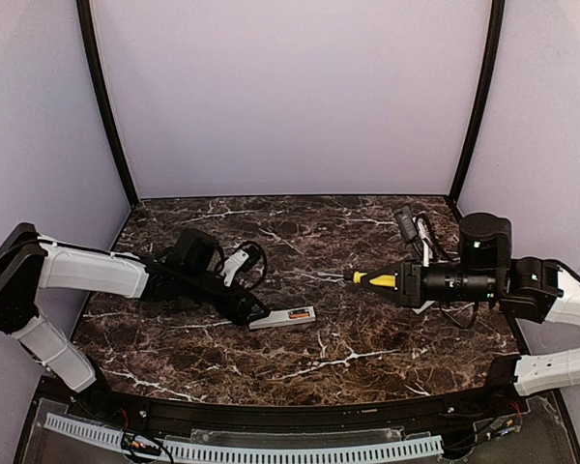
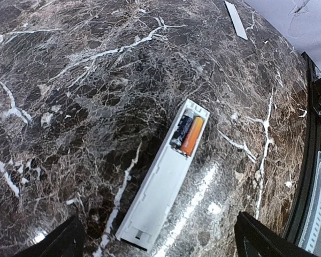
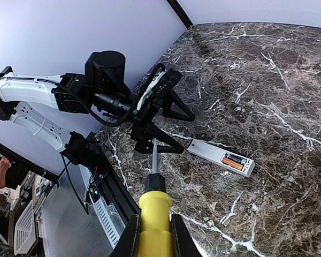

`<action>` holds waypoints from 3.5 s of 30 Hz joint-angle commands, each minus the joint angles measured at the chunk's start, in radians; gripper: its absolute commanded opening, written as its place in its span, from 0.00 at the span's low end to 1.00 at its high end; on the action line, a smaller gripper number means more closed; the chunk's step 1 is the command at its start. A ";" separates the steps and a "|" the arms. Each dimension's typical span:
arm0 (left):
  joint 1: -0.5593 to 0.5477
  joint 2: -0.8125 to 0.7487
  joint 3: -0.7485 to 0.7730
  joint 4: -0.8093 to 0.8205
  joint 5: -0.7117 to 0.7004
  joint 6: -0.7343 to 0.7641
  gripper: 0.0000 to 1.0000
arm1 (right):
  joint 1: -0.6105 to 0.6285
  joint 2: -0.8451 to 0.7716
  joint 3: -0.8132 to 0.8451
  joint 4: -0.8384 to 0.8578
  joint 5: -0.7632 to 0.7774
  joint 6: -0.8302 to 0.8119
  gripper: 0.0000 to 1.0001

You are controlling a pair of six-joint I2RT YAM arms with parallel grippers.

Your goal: Unload the batteries from the remote control

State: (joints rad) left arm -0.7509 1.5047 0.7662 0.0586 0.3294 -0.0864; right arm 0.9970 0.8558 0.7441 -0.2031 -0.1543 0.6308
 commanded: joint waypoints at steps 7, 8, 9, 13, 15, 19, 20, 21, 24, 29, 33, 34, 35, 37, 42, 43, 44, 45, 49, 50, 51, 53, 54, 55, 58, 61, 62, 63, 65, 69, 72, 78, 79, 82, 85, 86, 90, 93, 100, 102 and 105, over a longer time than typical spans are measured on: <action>0.039 0.188 0.101 0.048 0.207 -0.009 0.96 | 0.009 -0.130 -0.071 -0.050 0.044 0.041 0.00; 0.039 0.196 0.104 0.045 0.209 -0.013 0.95 | 0.009 -0.137 -0.075 -0.055 0.046 0.042 0.00; 0.039 0.209 0.107 0.041 0.210 -0.016 0.94 | 0.008 -0.145 -0.078 -0.059 0.049 0.043 0.00; 0.038 0.227 0.097 0.049 0.220 -0.044 0.90 | 0.009 -0.162 -0.087 -0.070 0.052 0.047 0.00; 0.037 0.230 0.085 0.060 0.226 -0.054 0.88 | 0.009 -0.163 -0.088 -0.072 0.050 0.047 0.00; 0.021 0.228 0.074 0.055 0.225 -0.061 0.84 | 0.009 -0.157 -0.083 -0.072 0.047 0.046 0.00; 0.016 0.227 0.073 0.048 0.223 -0.061 0.83 | 0.009 -0.155 -0.082 -0.073 0.047 0.043 0.00; 0.005 0.223 0.072 0.045 0.216 -0.060 0.82 | 0.009 -0.154 -0.080 -0.073 0.047 0.043 0.00; -0.022 0.213 0.065 0.029 0.173 -0.059 0.80 | 0.009 -0.150 -0.078 -0.073 0.044 0.044 0.00; -0.066 0.197 0.033 0.038 0.112 -0.082 0.75 | 0.009 -0.152 -0.077 -0.074 0.041 0.048 0.00; -0.100 0.171 0.017 0.042 0.037 -0.098 0.75 | 0.009 -0.150 -0.074 -0.076 0.038 0.049 0.00; -0.106 0.162 0.011 0.042 -0.007 -0.102 0.75 | 0.009 -0.149 -0.075 -0.076 0.038 0.049 0.00; -0.118 0.158 0.008 0.044 -0.031 -0.112 0.74 | 0.009 -0.150 -0.074 -0.076 0.038 0.050 0.00; -0.143 0.142 -0.001 0.048 -0.107 -0.138 0.74 | 0.009 -0.150 -0.075 -0.076 0.038 0.051 0.00; -0.235 0.111 -0.066 0.127 -0.327 -0.200 0.75 | 0.009 -0.150 -0.081 -0.075 0.041 0.055 0.00; -0.249 0.103 -0.092 0.168 -0.386 -0.204 0.75 | 0.009 -0.150 -0.083 -0.074 0.041 0.057 0.00; -0.277 0.100 -0.106 0.192 -0.407 -0.203 0.75 | 0.009 -0.150 -0.085 -0.073 0.040 0.059 0.00; -0.290 0.094 -0.136 0.248 -0.447 -0.197 0.75 | 0.009 -0.150 -0.087 -0.072 0.038 0.059 0.00; -0.348 0.082 -0.220 0.418 -0.537 -0.144 0.75 | 0.009 -0.147 -0.086 -0.071 0.031 0.061 0.00; -0.353 0.082 -0.231 0.444 -0.543 -0.133 0.73 | 0.009 -0.147 -0.086 -0.071 0.030 0.060 0.00; -0.354 0.083 -0.257 0.496 -0.549 -0.128 0.72 | 0.009 -0.146 -0.086 -0.071 0.030 0.060 0.00; -0.354 0.090 -0.297 0.589 -0.563 -0.113 0.69 | 0.009 -0.148 -0.087 -0.071 0.029 0.060 0.00; -0.354 0.096 -0.309 0.641 -0.571 -0.105 0.68 | 0.009 -0.148 -0.087 -0.071 0.029 0.061 0.00; -0.354 0.106 -0.322 0.658 -0.586 -0.100 0.68 | 0.010 -0.150 -0.088 -0.071 0.029 0.063 0.00; -0.354 0.145 -0.323 0.698 -0.602 -0.099 0.67 | 0.009 -0.151 -0.092 -0.071 0.030 0.067 0.00; -0.354 0.176 -0.320 0.740 -0.600 -0.109 0.66 | 0.009 -0.153 -0.095 -0.070 0.034 0.071 0.00; -0.354 0.190 -0.315 0.754 -0.598 -0.109 0.66 | 0.009 -0.153 -0.095 -0.070 0.035 0.072 0.00; -0.354 0.196 -0.313 0.759 -0.596 -0.105 0.64 | 0.009 -0.153 -0.097 -0.070 0.035 0.073 0.00; -0.354 0.211 -0.305 0.768 -0.595 -0.099 0.64 | 0.009 -0.153 -0.098 -0.070 0.035 0.073 0.00; -0.354 0.233 -0.299 0.783 -0.606 -0.089 0.64 | 0.009 -0.153 -0.107 -0.071 0.034 0.072 0.00; -0.354 0.253 -0.295 0.795 -0.606 -0.083 0.63 | 0.009 -0.152 -0.118 -0.069 0.037 0.075 0.00; -0.355 0.298 -0.299 0.854 -0.629 -0.068 0.58 | 0.009 -0.135 -0.126 -0.052 0.040 0.070 0.00; -0.355 0.307 -0.301 0.866 -0.636 -0.066 0.57 | 0.009 -0.130 -0.125 -0.052 0.043 0.068 0.00; -0.356 0.324 -0.309 0.910 -0.648 -0.057 0.54 | 0.009 -0.116 -0.121 -0.053 0.043 0.063 0.00; -0.357 0.351 -0.315 0.964 -0.662 -0.049 0.53 | 0.009 -0.110 -0.118 -0.055 0.040 0.063 0.00; -0.357 0.357 -0.316 0.973 -0.662 -0.046 0.52 | 0.009 -0.110 -0.118 -0.056 0.042 0.064 0.00; -0.358 0.375 -0.316 1.004 -0.656 -0.036 0.38 | 0.009 -0.114 -0.117 -0.063 0.050 0.065 0.00; -0.359 0.368 -0.317 0.999 -0.647 -0.030 0.23 | 0.009 -0.113 -0.118 -0.064 0.055 0.065 0.00; -0.358 0.272 -0.317 0.899 -0.627 -0.018 0.12 | 0.009 -0.106 -0.108 -0.065 0.059 0.059 0.00; -0.359 0.231 -0.308 0.837 -0.623 -0.017 0.07 | 0.009 -0.107 -0.102 -0.072 0.064 0.059 0.00; -0.359 0.169 -0.267 0.693 -0.641 -0.014 0.01 | 0.009 -0.111 -0.097 -0.080 0.074 0.060 0.00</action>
State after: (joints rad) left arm -1.1046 1.7767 0.4568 0.9237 -0.3038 -0.1131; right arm 0.9970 0.7486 0.6296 -0.2935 -0.1059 0.6933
